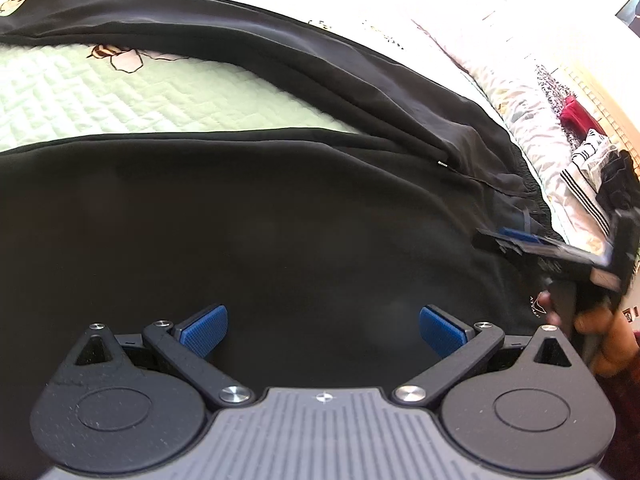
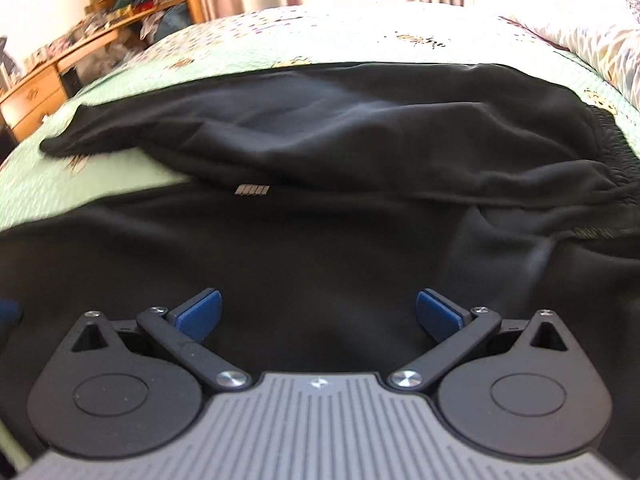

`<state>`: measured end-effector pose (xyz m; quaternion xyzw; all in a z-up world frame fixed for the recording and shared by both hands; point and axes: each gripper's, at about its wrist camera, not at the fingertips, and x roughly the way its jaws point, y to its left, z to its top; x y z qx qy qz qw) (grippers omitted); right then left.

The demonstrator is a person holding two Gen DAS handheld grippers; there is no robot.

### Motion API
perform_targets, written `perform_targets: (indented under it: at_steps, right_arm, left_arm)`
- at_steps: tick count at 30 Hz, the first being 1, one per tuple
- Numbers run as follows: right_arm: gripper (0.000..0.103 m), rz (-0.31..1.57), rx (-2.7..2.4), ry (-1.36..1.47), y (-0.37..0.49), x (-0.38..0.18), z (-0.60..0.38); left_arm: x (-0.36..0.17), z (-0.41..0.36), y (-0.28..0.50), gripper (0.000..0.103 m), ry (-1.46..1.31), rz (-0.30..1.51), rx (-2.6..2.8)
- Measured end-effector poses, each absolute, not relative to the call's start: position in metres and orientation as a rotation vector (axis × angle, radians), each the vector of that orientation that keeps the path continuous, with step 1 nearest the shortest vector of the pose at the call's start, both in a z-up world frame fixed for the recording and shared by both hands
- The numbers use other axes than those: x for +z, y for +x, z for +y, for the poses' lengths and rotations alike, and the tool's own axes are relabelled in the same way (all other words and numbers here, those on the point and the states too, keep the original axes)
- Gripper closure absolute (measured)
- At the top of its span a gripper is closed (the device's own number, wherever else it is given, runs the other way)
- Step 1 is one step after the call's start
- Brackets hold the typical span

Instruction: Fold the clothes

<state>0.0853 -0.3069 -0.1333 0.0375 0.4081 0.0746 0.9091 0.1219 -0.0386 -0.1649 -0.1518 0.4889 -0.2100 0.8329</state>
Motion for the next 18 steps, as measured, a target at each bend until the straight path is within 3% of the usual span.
perform_targets:
  at_steps: [3,9,18]
  right_arm:
    - [0.0,0.772,0.24,0.075,0.07,-0.115,-0.296]
    - [0.0,0.658,0.289,0.082,0.12,-0.093,-0.269]
    - [0.0,0.734,0.489,0.591,0.225,-0.101,-0.268]
  left_arm:
    - [-0.167,-0.032,0.121,0.001,-0.328,1.036,-0.445]
    - [-0.16,-0.022,0.119,0.001,-0.298,1.011,-0.395]
    - [-0.159,0.016,0.124,0.001,-0.379,0.971,-0.366]
